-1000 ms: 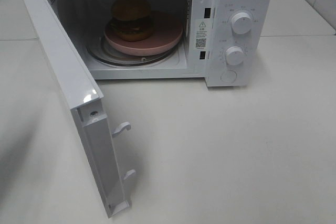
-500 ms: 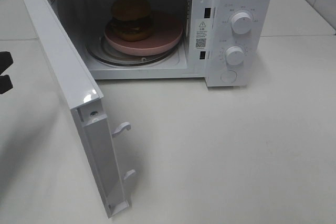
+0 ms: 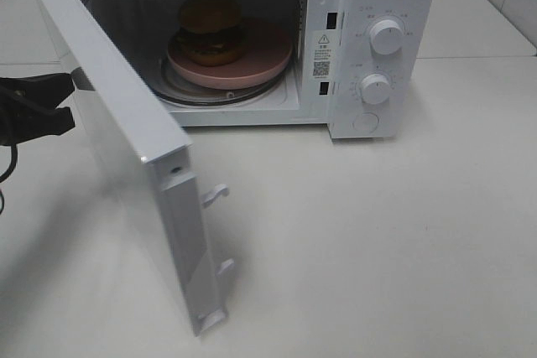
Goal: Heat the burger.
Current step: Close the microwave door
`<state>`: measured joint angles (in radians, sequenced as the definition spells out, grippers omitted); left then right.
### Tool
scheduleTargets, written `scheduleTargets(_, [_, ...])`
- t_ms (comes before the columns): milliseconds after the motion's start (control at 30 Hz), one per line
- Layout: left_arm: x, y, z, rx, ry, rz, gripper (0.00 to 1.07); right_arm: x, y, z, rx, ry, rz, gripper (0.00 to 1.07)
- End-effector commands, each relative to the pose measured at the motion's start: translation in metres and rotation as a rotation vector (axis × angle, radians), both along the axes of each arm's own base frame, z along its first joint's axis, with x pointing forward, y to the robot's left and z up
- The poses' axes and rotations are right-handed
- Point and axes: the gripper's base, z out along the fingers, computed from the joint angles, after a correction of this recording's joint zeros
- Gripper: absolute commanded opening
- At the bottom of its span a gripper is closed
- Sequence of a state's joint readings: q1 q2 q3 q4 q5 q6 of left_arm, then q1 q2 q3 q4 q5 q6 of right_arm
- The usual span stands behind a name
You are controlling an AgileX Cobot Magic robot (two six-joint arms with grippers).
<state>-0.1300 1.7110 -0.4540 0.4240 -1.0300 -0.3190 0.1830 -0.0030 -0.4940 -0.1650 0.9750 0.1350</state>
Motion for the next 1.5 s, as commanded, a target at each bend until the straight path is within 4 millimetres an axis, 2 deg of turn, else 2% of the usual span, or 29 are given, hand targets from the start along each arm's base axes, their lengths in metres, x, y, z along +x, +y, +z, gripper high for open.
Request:
scheduleTargets(33, [0.004, -0.011, 0.005, -0.005, -0.037, -0.051, 0.00, -0.004, 0.000, 0.000, 0.001, -0.041, 0.002, 0.72])
scheduleTargets(67, [0.007, -0.019, 0.005, -0.008, -0.040, -0.071, 0.00, -0.004, 0.000, 0.000, 0.001, -0.041, 0.002, 0.72])
scheduleTargets(300, [0.015, -0.038, 0.008, -0.001, -0.032, -0.097, 0.00, -0.004, 0.000, 0.000, 0.001, -0.041, 0.002, 0.72])
scheduleTargets(367, [0.018, -0.052, 0.012, 0.007, -0.037, -0.127, 0.00, -0.004, 0.000, 0.000, 0.001, -0.041, 0.002, 0.72])
scheduleTargets(567, [0.023, -0.062, 0.017, 0.036, -0.052, -0.134, 0.00, -0.004, 0.000, 0.000, 0.001, -0.041, 0.002, 0.72])
scheduleTargets(633, [0.028, -0.074, 0.024, 0.044, -0.051, -0.135, 0.00, -0.004, 0.000, 0.000, 0.001, -0.041, 0.002, 0.72])
scheduleTargets(833, [0.034, -0.088, 0.033, 0.050, -0.057, -0.152, 0.00, -0.004, 0.000, 0.000, 0.001, -0.041, 0.002, 0.72])
scheduleTargets(900, [0.040, -0.098, 0.037, 0.052, -0.064, -0.167, 0.00, -0.004, 0.000, 0.000, 0.001, -0.041, 0.002, 0.72])
scheduleTargets(933, [0.040, -0.098, 0.037, 0.052, -0.064, -0.167, 0.00, -0.004, 0.000, 0.000, 0.001, -0.041, 0.002, 0.72])
scheduleTargets(1000, [0.047, -0.112, 0.039, 0.051, -0.066, -0.183, 0.00, -0.004, 0.000, 0.000, 0.001, -0.041, 0.002, 0.72])
scheduleTargets(1167, [0.052, -0.132, 0.040, 0.040, -0.074, -0.214, 0.00, -0.004, 0.000, 0.000, 0.001, -0.041, 0.002, 0.72])
scheduleTargets(1367, [0.056, -0.145, 0.036, 0.038, -0.055, -0.222, 0.00, -0.004, 0.000, 0.000, 0.001, -0.041, 0.002, 0.72])
scheduleTargets(1500, [0.060, -0.162, 0.035, 0.033, -0.054, -0.245, 0.00, -0.004, 0.000, 0.000, 0.001, -0.041, 0.002, 0.72])
